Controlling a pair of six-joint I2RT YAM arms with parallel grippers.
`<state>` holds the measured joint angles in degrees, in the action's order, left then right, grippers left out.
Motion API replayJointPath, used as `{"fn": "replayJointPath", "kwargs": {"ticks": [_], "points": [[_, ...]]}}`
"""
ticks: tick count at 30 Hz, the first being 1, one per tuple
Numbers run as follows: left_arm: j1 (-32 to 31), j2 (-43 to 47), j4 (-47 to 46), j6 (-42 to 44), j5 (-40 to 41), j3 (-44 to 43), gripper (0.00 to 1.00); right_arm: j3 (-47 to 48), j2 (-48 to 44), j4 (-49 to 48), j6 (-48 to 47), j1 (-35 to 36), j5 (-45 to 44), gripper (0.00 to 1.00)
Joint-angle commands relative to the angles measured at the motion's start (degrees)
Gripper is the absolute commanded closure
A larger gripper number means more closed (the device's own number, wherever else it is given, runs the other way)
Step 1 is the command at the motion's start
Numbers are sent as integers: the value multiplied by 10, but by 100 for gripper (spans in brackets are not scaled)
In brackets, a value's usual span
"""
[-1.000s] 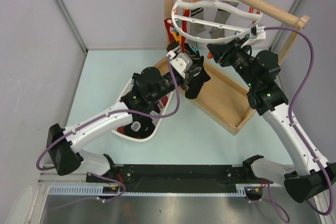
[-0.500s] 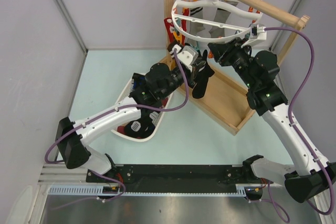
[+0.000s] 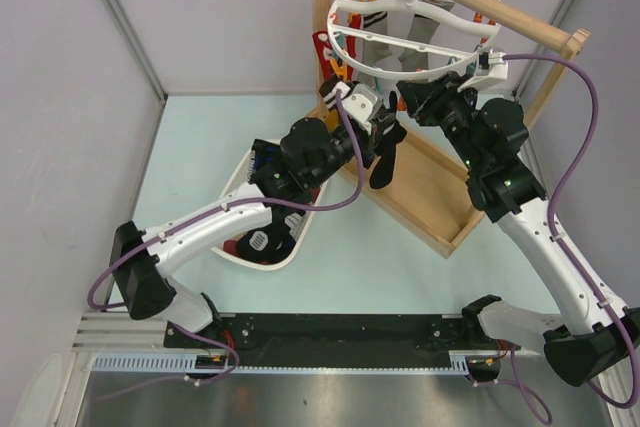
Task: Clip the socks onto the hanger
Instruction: Clamp the sock onto the hanger.
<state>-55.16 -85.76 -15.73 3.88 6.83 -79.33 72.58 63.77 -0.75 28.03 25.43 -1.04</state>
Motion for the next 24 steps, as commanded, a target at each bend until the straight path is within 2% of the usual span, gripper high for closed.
{"fn": "replayJointPath", "kwargs": {"ticks": [1, 24], "points": [[-7, -9, 7, -1, 17, -33, 100, 23, 0, -23, 4, 0, -59, 100], [-23, -13, 35, 11, 20, -61, 100, 23, 15, -14, -16, 16, -99, 100]]}}
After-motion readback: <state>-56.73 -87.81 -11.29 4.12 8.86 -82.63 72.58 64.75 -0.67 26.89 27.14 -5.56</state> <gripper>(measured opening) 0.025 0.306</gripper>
